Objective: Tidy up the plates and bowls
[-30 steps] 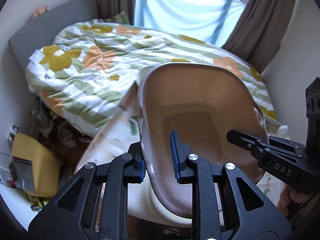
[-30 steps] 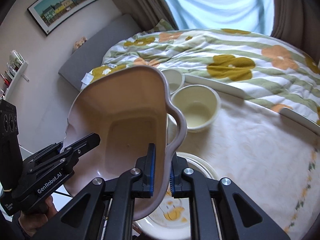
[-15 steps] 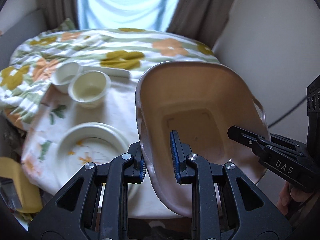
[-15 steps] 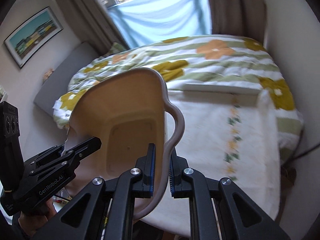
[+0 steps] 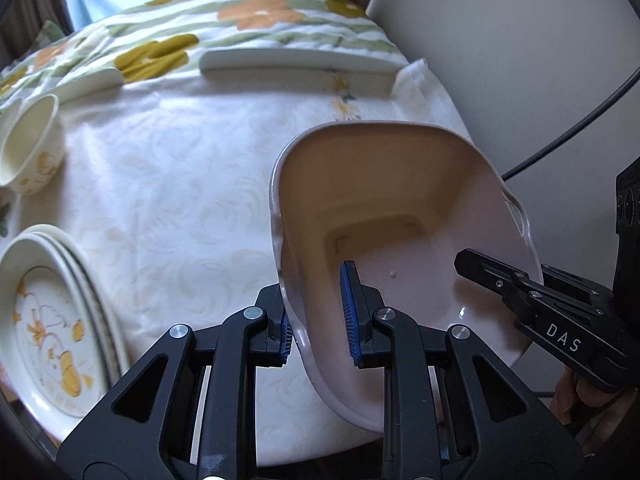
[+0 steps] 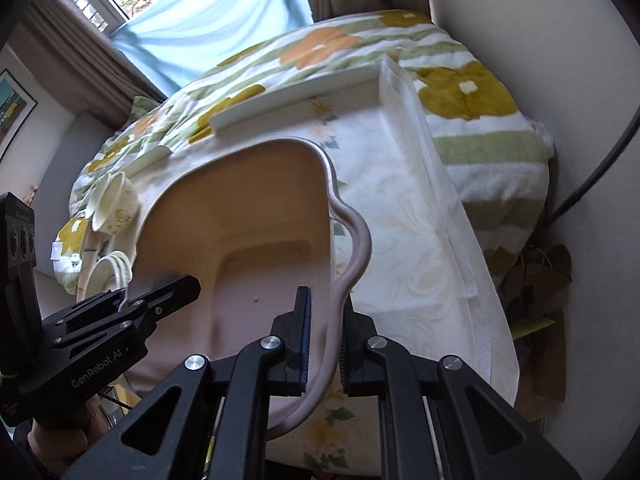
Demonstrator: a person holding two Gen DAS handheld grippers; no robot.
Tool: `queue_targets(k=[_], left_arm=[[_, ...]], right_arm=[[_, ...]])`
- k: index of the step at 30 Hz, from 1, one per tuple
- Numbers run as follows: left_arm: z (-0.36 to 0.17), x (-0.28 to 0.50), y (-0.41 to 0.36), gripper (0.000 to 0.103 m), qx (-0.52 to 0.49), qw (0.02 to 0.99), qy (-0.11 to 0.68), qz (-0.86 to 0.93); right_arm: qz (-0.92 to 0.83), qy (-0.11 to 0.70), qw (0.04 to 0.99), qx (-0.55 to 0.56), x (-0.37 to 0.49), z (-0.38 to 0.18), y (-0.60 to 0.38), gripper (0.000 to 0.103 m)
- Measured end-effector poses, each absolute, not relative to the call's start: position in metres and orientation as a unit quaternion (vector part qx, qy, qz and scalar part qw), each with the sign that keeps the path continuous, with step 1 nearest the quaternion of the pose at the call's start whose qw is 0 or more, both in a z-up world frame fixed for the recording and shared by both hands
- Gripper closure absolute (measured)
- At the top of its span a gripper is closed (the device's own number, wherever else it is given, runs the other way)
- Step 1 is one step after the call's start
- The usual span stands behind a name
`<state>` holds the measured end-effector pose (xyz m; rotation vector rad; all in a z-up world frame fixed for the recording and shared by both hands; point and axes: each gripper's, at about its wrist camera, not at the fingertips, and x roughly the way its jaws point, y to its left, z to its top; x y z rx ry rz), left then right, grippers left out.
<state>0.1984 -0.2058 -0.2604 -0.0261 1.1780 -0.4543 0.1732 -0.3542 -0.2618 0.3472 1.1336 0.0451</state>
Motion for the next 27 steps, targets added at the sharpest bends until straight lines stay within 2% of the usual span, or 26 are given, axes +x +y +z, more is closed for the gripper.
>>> queue_targets(k=[8,24,27], left_arm=[[-0.292,0.206,-0.214,0.085,0.003,0.799,0.560,-0.217],[-0.305,0.209,-0.223,0.084,0.038,0.794,0.571,-0.205],[-0.308,0.209,-0.225,0.083,0.040,0.792,0.574,-0.205]], right_arm=[[0.018,0.535,0.828,0.169,0.170,-0.292,-0.370,0.092],[0.026,0.541,0.814,0.208,0.171,-0.310,-0.379,0.091],[0.028,0.531,0.816,0.228,0.169,-0.310,-0.381,0.060]])
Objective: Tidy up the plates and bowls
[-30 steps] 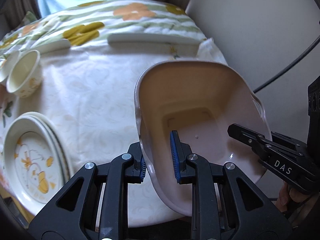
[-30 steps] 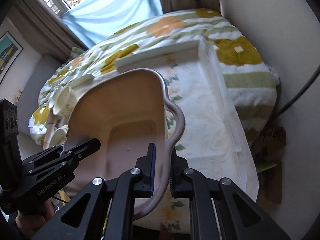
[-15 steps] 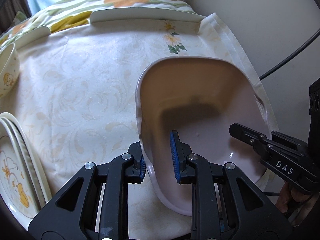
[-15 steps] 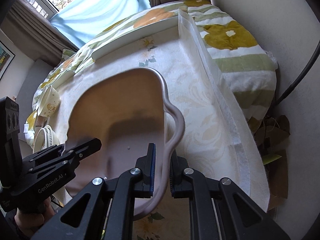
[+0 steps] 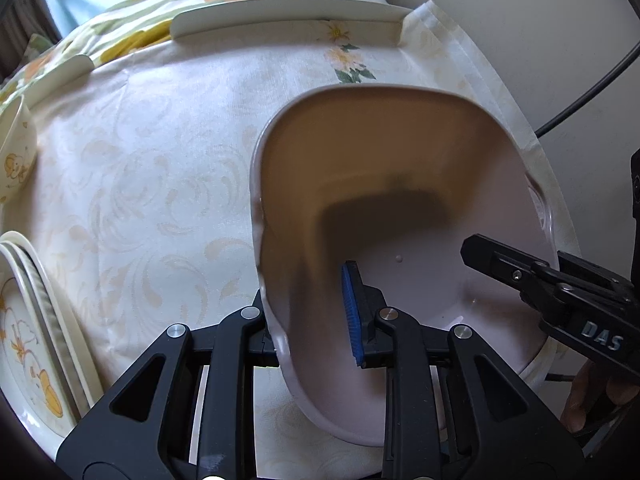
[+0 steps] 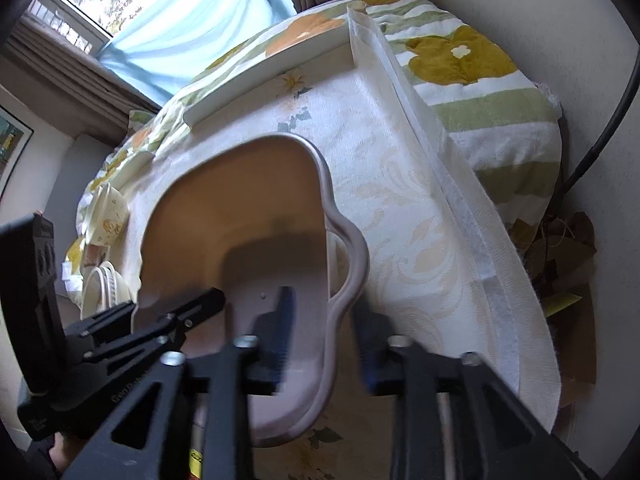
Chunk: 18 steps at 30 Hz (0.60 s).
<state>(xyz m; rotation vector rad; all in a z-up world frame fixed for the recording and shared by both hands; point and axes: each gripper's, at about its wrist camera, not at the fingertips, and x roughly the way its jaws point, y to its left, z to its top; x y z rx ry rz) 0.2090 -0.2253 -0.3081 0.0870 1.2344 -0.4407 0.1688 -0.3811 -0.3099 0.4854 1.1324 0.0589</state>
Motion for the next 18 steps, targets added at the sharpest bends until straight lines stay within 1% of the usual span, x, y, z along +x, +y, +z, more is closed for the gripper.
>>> queue_targets(k=[1,5,6,7,8,9,10,18], left_arm=[[-0.309,0.209,-0.225,0.083,0.041,0.791,0.576,-0.204],[-0.309,0.208,-0.225,0.080,0.043,0.791,0.575,-0.204],[-0.309,0.208,-0.226,0.074,0.045,0.792,0.574,-0.204],[-0.308,0.207,-0.225,0.067,0.047,0.793,0.573,-0.202],[-0.307,0.206,-0.225,0.044,0.049,0.795,0.571,-0.199],[-0.306,0.205,-0.224,0.030,0.050,0.799,0.566,-0.195],[-0.303,0.203,-0.222,0.019,0.048,0.807,0.557,-0.191],[-0.294,0.197,-0.220,0.018,0.052,0.814,0.548,-0.185]], right_arm=[[0.027,0.525,0.817,0.236,0.168,-0.310,-0.383,0.048],[0.025,0.523,0.813,0.254,0.167,-0.311,-0.387,0.047],[0.024,0.523,0.812,0.258,0.166,-0.312,-0.387,0.047],[0.025,0.522,0.811,0.263,0.165,-0.312,-0.388,0.047],[0.025,0.521,0.810,0.267,0.165,-0.312,-0.389,0.047],[0.025,0.521,0.810,0.268,0.165,-0.312,-0.388,0.047],[0.026,0.521,0.810,0.267,0.164,-0.311,-0.388,0.047],[0.027,0.510,0.819,0.261,0.160,-0.300,-0.385,0.047]])
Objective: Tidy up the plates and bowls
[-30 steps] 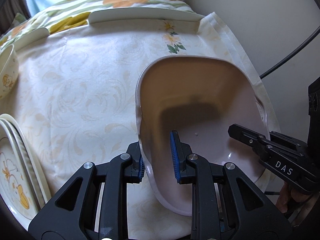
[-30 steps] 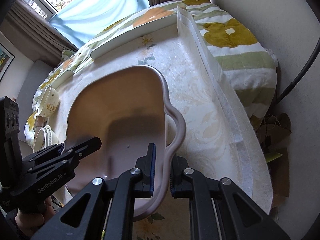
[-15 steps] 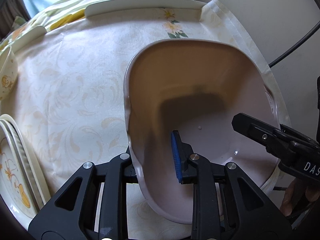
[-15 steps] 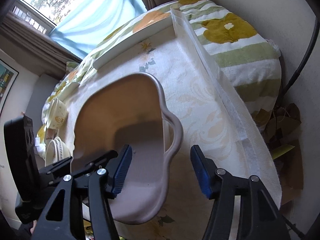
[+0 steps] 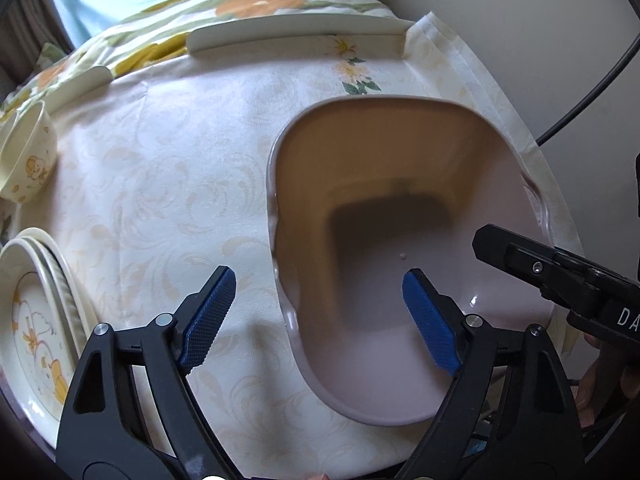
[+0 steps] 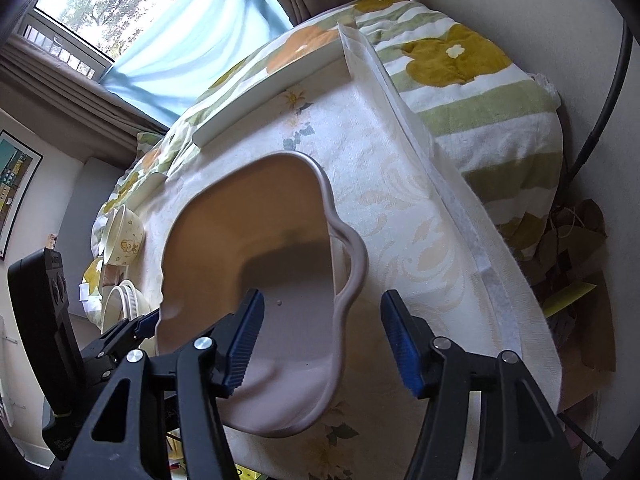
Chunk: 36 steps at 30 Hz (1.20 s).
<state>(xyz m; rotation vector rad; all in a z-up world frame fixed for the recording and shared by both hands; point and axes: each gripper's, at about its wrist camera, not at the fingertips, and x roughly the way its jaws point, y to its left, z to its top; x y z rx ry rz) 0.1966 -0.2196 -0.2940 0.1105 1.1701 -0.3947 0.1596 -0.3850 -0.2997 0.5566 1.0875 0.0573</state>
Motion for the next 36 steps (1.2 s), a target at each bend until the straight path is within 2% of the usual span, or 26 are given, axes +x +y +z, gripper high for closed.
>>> queue_targets(k=[8,14,15,16,17,18,19,20,30,36], left_arm=[[-0.248,0.179,-0.196,0.018,0.041,0.833,0.526,-0.166],[-0.169,0.155,-0.146,0.018,0.007,0.873,0.472,-0.125],[-0.151,0.151,-0.134,0.013,0.002,0.884,0.453,-0.112],[-0.139,0.150,-0.126,0.008,0.000,0.891,0.442,-0.100],[-0.127,0.150,-0.116,0.000,-0.002,0.899,0.429,-0.083],[-0.117,0.149,-0.105,0.000,-0.004,0.907,0.416,-0.069],[-0.107,0.150,-0.092,0.000,-0.008,0.913,0.405,-0.056],[-0.101,0.152,-0.081,0.000,-0.011,0.915,0.401,-0.047],[-0.106,0.212,0.041,0.000,-0.097,0.884,0.457,0.019],[-0.146,0.267,0.100,0.000,-0.127,0.856,0.500,0.025]], right_arm=[[0.008,0.490,0.845,0.214,0.143,-0.249,-0.390,0.047],[0.059,0.464,0.870,0.155,0.149,-0.189,-0.368,0.047],[0.077,0.458,0.873,0.146,0.153,-0.179,-0.361,0.047],[0.099,0.450,0.877,0.136,0.158,-0.168,-0.352,0.041],[0.116,0.443,0.880,0.129,0.163,-0.160,-0.345,0.022],[0.135,0.436,0.881,0.122,0.169,-0.151,-0.335,0.013],[0.156,0.427,0.883,0.116,0.175,-0.143,-0.324,0.005],[0.172,0.419,0.885,0.111,0.180,-0.136,-0.315,0.004],[0.244,0.466,0.850,0.031,0.275,-0.116,-0.202,0.004],[0.267,0.524,0.808,0.018,0.347,-0.161,-0.132,0.004]])
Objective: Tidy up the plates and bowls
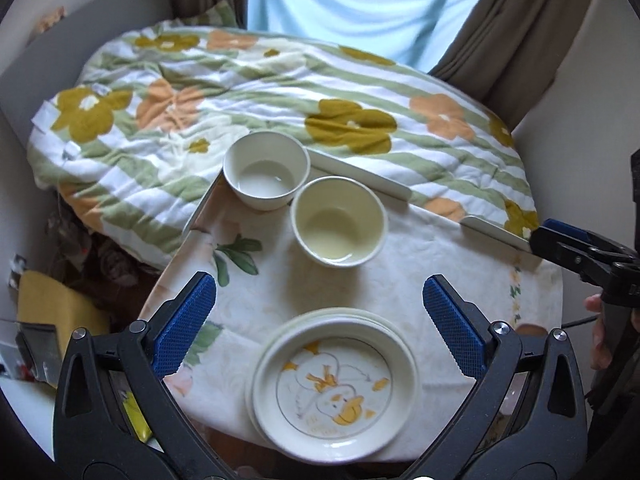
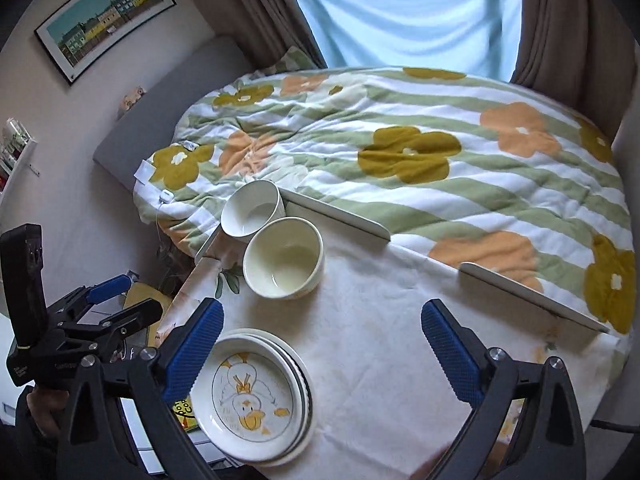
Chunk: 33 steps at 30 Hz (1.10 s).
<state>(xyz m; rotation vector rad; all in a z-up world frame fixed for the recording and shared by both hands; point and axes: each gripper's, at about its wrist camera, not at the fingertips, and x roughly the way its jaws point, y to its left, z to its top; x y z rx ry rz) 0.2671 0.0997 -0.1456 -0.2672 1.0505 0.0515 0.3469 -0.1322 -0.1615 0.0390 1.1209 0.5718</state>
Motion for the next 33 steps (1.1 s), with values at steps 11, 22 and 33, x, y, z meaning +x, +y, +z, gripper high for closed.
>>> queue_targets(k=[11,22,33], left_arm=[[-0.254,0.359,0.133,0.020,-0.162,0.791,0.590,-0.026],[-0.300,0.391,0.129,0.061,-0.153,0.760,0.630,-0.058],[-0.293,0.398,0.126,0.082,-0.148,0.773,0.614,-0.063]], right_arm=[[0.236,0.619,0.748,0.042,0.419,-0.270,-0.064,0.025],[0.207,0.668,0.712,0.065,0.429,-0.317,-0.054,0.068],[0.199,0.671,0.712,0.065,0.429,-0.320,-0.048,0.088]])
